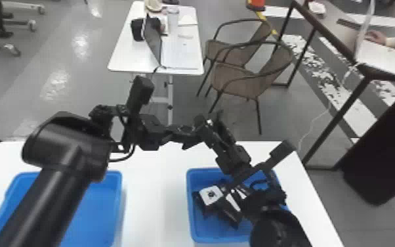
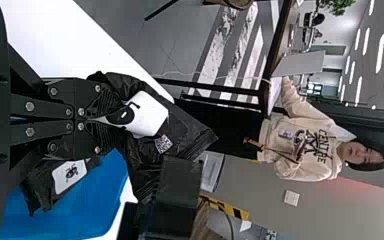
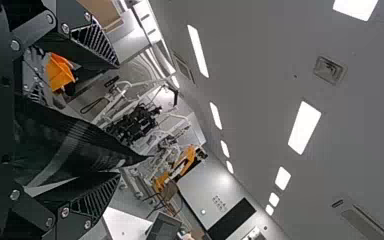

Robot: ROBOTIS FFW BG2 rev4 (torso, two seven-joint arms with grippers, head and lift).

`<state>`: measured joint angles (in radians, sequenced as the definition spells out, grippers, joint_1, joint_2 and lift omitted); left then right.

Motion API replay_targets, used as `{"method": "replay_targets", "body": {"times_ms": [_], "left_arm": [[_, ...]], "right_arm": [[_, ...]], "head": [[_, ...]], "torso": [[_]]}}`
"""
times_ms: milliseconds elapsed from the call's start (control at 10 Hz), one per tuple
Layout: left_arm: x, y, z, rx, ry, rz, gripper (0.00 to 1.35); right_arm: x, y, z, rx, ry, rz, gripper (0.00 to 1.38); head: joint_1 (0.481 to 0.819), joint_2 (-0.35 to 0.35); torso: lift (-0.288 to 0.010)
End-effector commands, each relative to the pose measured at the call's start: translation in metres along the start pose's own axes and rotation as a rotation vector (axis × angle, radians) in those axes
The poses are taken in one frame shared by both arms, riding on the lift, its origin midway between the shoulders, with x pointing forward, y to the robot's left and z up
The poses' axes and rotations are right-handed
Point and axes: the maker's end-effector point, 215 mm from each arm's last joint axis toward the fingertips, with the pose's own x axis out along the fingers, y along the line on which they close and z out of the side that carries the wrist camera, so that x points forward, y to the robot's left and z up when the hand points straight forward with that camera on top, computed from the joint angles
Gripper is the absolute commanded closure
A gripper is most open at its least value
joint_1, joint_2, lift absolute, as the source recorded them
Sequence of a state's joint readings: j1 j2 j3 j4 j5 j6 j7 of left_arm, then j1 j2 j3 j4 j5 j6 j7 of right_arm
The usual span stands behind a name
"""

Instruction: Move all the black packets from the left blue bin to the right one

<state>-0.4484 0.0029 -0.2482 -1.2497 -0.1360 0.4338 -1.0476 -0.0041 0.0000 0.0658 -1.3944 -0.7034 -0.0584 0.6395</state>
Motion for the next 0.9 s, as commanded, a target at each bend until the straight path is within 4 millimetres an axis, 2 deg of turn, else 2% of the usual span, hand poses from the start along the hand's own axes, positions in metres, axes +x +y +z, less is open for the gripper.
{"method": "replay_targets", "body": {"times_ms": [0,100,300,500,800], "left_arm": [[0.004,-0.007,0.010,-0.028,-0.046,-0.026,1.21],[0.011,-0.017,0.013,-0.049,-0.065,-0.053,1.21],[0.018,-0.029,0.015,-0.084,-0.092,-0.089,1.21],[0.023,-0.038,0.014,-0.098,-0.091,-0.113,1.21],[0.022,-0.045,-0.003,-0.172,-0.098,-0.130,1.16]], "right_arm": [[0.001,0.001,-0.012,0.007,0.026,-0.001,0.36],[0.004,-0.002,-0.014,0.001,0.039,-0.008,0.51],[0.008,-0.005,-0.013,-0.013,0.045,-0.020,0.90],[0.009,-0.008,-0.007,-0.026,0.028,-0.034,1.19],[0.005,-0.017,0.003,-0.030,-0.011,-0.064,1.20]], "head": [[0.695,-0.141],[0.695,-0.137],[0.695,-0.148],[0.695,-0.161],[0.695,-0.178]], "torso": [[0.000],[0.000],[0.000],[0.000],[0.000]]}}
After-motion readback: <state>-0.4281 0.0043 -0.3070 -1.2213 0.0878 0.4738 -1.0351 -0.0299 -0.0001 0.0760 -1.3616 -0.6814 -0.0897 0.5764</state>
